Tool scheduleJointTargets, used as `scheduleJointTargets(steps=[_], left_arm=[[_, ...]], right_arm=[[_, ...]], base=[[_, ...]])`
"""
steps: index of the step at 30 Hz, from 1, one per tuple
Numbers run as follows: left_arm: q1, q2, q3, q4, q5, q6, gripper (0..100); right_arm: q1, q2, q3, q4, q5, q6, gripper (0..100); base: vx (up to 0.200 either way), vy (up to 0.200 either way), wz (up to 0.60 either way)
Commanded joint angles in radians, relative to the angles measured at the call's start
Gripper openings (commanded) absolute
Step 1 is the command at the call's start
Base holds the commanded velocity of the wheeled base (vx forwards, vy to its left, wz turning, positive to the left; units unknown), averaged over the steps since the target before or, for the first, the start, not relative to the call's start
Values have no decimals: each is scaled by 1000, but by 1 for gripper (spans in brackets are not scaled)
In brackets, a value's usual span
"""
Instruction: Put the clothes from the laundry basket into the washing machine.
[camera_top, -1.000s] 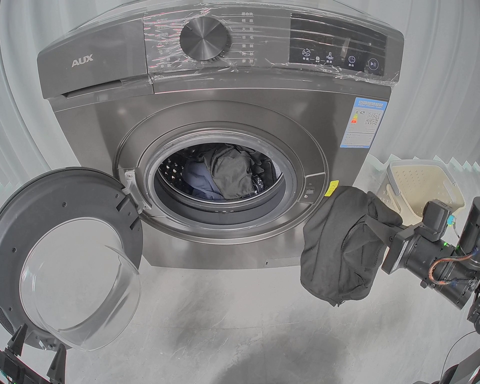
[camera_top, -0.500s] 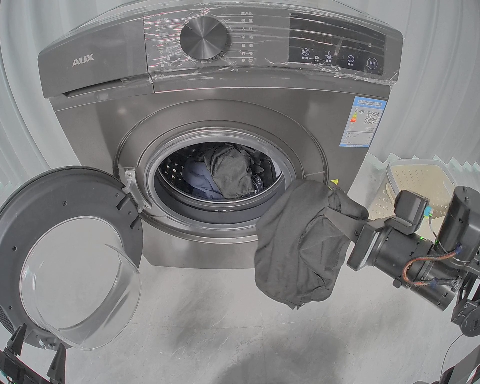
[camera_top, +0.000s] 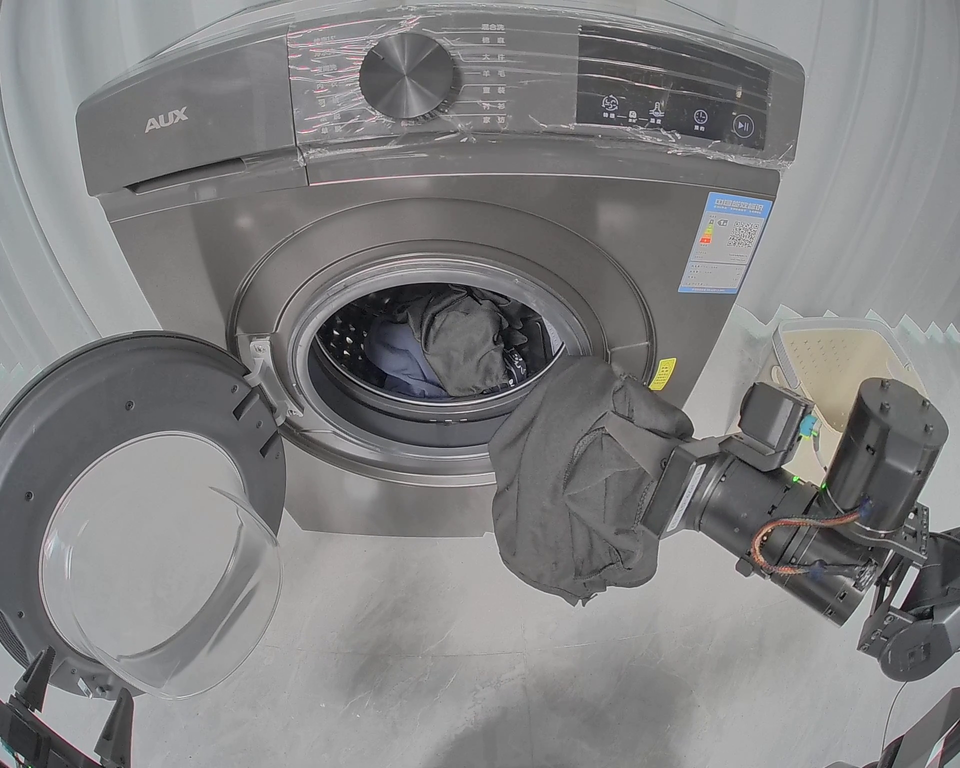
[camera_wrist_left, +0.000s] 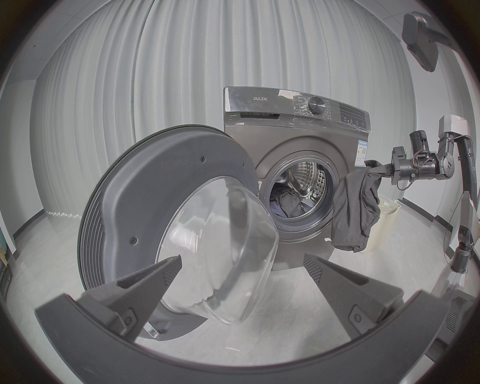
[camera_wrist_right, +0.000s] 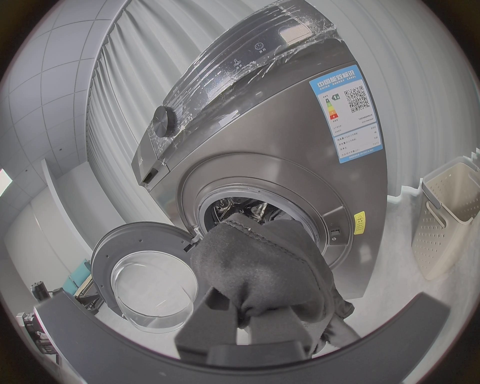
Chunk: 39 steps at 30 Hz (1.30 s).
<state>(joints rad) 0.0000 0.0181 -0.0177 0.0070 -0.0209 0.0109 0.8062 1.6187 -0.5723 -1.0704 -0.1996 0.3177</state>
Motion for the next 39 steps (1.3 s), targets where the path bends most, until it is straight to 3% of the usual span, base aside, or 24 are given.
scheduleJointTargets(steps=[1,7,10,12,14,15,16,17,18,19,20,21,26,31,34,39], left_arm=[[0,-18,16,1,1,0,100],[3,-18,16,-2,2,-6,100],[3,-18,16,-4,2,32,100],[2,-18,18,-15,-4,41,100],[9,-6,-65,-90,-14,-9,100],[9,-6,-65,-90,-14,-9,100],[6,77,-214,-148,-64,-63,100],[3,122,-248,-148,-88,-68,100],[2,154,-263,-147,-113,-68,100],[-6,230,-275,-147,-168,-68,100],[-6,240,-275,-147,-174,-68,100],[-8,391,-263,-168,-266,-63,100],[-31,638,-260,-314,-413,-28,100],[-137,852,-252,-469,-435,-22,100],[-224,947,-252,-519,-426,-28,100],[-301,1063,-269,-564,-424,-31,100]], right_arm=[[1,10,5,0,0,0,0],[5,26,0,1,3,-5,0],[13,50,-9,0,2,-9,0],[16,64,-21,-2,3,-11,0],[22,81,-52,-2,2,-9,0],[22,81,-52,-2,2,-9,0],[24,89,-80,-3,2,-9,0],[22,90,-93,-3,2,-9,0],[22,93,-106,-5,2,-9,0],[24,110,-138,-13,2,-8,0],[24,113,-141,-14,2,-8,0],[22,144,-182,-42,3,-11,0],[21,193,-247,-94,5,-12,0],[19,198,-261,-98,3,-12,0],[18,199,-265,-106,6,-12,0],[21,198,-264,-109,6,-12,0]], base=[[0,0,0],[0,0,0],[0,0,0],[0,0,0],[0,0,0],[0,0,0],[0,0,0],[0,0,0],[0,0,0],[0,0,0],[0,0,0],[0,0,0],[0,0,0],[0,0,0],[0,0,0],[0,0,0]])
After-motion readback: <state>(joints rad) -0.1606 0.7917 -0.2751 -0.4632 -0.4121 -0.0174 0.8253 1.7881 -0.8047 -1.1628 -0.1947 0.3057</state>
